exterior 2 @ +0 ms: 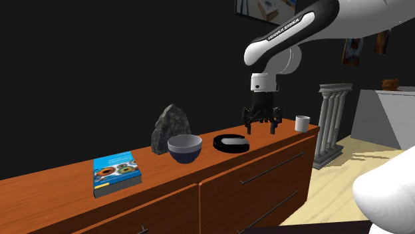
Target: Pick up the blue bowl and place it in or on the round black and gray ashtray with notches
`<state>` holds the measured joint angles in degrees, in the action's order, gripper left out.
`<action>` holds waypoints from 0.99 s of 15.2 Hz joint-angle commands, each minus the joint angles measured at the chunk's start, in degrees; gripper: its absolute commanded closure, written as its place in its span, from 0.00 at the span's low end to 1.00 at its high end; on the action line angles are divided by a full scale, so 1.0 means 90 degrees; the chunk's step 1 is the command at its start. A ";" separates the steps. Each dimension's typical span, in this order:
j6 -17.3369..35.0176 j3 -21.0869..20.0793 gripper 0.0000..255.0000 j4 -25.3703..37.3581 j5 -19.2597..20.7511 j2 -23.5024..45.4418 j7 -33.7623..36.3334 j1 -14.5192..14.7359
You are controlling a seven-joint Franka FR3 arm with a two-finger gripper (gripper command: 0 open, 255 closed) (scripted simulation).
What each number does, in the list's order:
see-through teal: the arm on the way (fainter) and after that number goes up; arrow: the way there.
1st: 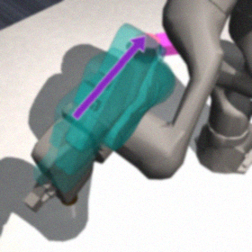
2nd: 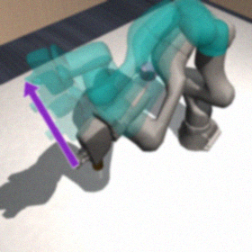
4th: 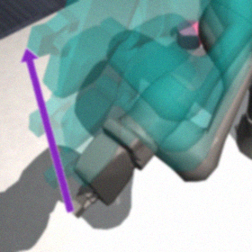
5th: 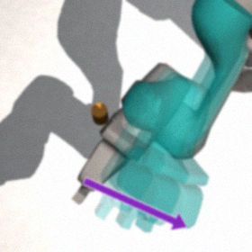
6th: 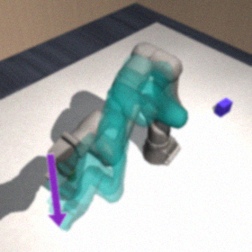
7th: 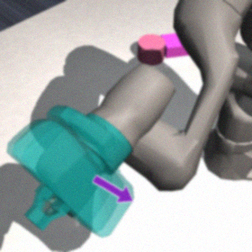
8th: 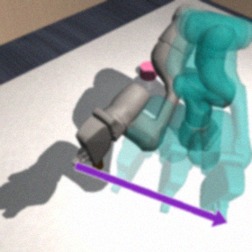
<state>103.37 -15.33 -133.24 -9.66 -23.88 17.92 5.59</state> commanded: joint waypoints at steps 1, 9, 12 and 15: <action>0.0264 -0.0184 0.00 0.0249 -0.0038 0.0437 0.0210 0.0045; 0.1018 -0.0819 0.00 0.1385 0.0142 0.2066 0.1126 0.0270; 0.1209 -0.0997 0.00 0.1931 0.0354 0.2727 0.1500 0.0392; 0.1335 -0.1122 0.00 0.2550 0.0628 0.3410 0.1878 0.0563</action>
<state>114.70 -25.02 -111.70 -4.76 4.93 33.63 10.12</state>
